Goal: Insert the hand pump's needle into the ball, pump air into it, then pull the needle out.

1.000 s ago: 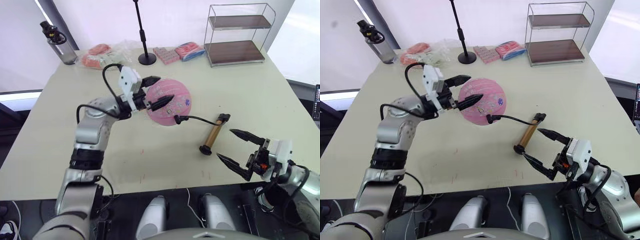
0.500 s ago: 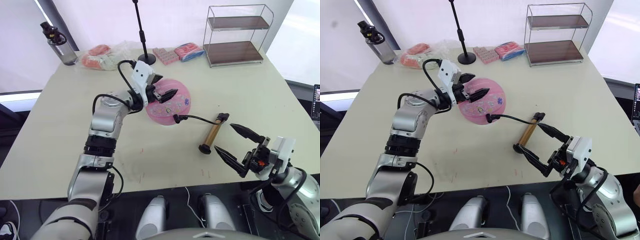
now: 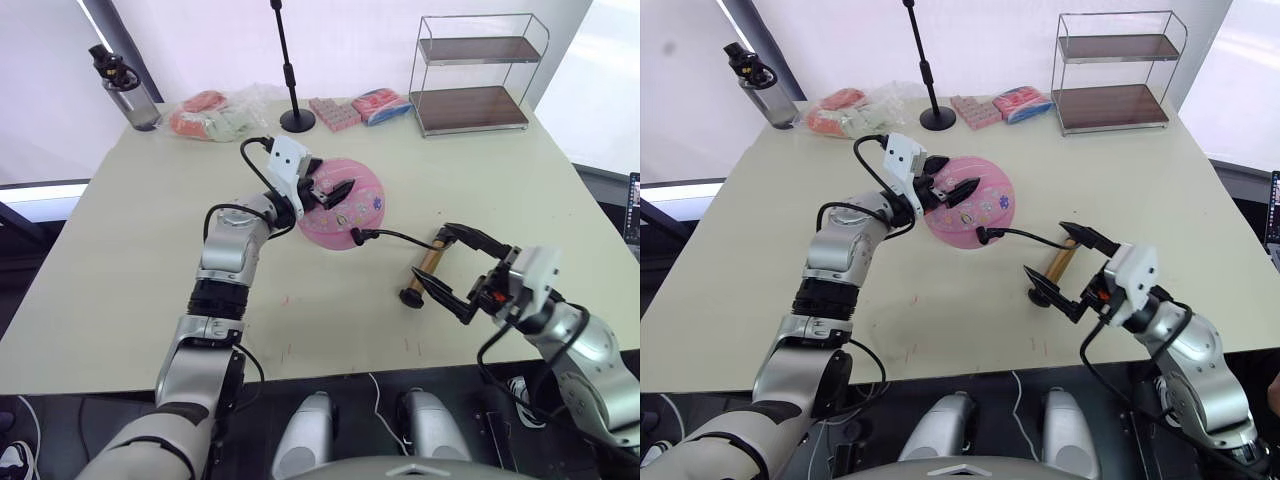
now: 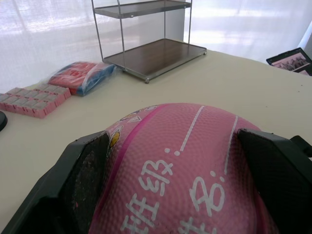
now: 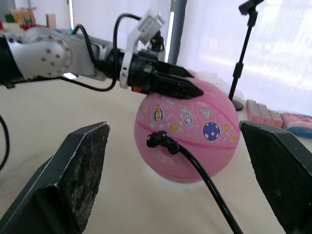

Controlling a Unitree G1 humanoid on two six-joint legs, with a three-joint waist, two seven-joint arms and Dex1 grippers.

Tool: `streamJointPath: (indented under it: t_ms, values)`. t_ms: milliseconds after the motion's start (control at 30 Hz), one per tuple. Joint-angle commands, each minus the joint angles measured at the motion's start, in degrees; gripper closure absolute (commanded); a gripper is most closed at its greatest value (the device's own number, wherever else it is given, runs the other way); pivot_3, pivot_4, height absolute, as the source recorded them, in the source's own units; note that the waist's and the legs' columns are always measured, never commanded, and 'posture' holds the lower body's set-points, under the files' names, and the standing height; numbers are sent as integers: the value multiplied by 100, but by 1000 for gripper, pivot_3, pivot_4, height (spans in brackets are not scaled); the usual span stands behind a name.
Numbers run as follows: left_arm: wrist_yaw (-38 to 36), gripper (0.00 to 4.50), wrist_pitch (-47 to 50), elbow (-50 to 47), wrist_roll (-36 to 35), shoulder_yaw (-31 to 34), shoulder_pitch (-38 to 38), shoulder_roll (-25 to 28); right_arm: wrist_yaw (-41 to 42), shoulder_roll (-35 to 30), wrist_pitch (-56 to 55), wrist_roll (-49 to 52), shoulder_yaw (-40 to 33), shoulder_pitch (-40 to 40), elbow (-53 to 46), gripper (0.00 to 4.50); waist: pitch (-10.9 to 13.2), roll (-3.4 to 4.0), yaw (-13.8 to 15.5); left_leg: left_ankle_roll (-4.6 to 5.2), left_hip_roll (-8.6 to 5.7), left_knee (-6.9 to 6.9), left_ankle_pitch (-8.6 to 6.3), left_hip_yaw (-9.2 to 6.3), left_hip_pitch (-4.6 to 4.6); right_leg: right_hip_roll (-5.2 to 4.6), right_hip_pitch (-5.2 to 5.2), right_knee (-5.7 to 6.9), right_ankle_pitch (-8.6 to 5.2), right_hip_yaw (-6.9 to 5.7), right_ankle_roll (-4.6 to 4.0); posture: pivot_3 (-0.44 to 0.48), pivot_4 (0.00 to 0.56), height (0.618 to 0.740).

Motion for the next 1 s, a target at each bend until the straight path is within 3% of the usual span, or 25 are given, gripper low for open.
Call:
streamJointPath:
  t_ms: [33,133,300,533,1000]
  values:
    - [108,0,-24,580,175,-99,120,-152,-243,-62,370,-879,480,-500,111,29,0,0,4,0,0,0,0,1,19,0,18,-1,0,1,1,0,150,731]
    - [220,0,-62,707,153,-35,106,-259,-362,-35,494,-1687,989,-978,424,29,-2,-2,7,1,0,-4,-1,1,72,0,66,-4,-14,1,22,0,150,731]
    - [356,0,-113,803,217,-30,84,-366,-651,75,500,-2857,1560,-1575,1030,29,-10,-9,18,4,-1,-2,3,1,78,-1,72,-3,-11,2,25,0,150,731]
    - [546,0,-6,695,309,-57,139,-453,-1359,120,-323,-4501,2038,-2409,1996,29,-13,-9,22,2,-4,-2,6,-2,79,-2,71,-3,-8,2,26,0,150,731]
    - [901,0,203,538,331,-55,161,-638,-1512,475,-1264,-5338,2272,-2905,2929,29,-13,-10,15,2,-4,-3,6,-6,78,-2,72,-4,-7,1,26,0,150,731]
